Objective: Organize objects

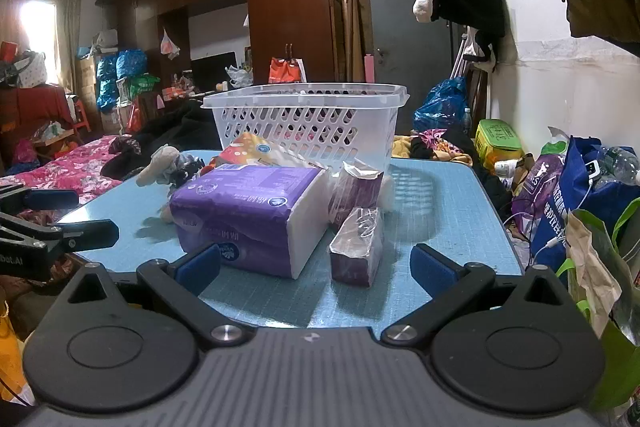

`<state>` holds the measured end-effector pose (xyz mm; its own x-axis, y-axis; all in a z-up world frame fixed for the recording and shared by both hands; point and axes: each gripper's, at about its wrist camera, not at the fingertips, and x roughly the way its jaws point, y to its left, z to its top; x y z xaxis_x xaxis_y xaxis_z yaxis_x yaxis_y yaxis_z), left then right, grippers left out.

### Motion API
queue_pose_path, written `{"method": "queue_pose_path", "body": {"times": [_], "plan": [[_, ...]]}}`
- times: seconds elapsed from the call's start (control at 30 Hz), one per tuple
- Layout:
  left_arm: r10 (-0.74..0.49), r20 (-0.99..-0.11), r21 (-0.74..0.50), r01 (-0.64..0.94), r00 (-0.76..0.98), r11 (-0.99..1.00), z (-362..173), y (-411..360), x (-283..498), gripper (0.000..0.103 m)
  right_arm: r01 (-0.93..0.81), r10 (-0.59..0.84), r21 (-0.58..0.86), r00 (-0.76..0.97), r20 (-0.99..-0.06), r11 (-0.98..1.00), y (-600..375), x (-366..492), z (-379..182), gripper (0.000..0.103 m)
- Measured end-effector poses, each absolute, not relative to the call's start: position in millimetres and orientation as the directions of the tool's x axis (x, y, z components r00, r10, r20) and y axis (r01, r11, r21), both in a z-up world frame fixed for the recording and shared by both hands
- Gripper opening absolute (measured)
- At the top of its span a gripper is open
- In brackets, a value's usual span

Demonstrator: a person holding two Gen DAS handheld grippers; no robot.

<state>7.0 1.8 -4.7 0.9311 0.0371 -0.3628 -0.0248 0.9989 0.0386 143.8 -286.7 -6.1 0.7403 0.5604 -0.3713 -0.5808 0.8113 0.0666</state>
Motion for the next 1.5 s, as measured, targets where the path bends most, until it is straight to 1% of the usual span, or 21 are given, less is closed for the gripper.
{"method": "queue_pose_path", "body": {"times": [0.43, 0.63, 1.5], "plan": [[0.051, -0.363, 0.049, -0.036, 0.93, 0.998, -6.1, 0.8, 8.5, 0.103, -0.586, 0.566, 0.071, 0.736, -0.371, 0.807, -287.0, 144.1, -6.1, 0.103], [0.057, -0.361, 0.053, -0.04, 0.931, 0.998, -6.4, 0.4, 8.9, 0.103, -0.594, 0.583, 0.099, 0.721, -0.374, 0.798, -288.3, 145.9, -6.2, 0.103], [0.063, -0.361, 0.066, -0.042, 0.93, 0.997, -8.2, 0.3, 9.6, 0.103, -0.581, 0.57, 0.087, 0.742, -0.352, 0.809, -293.6, 147.8, -2.8, 0.103]]}}
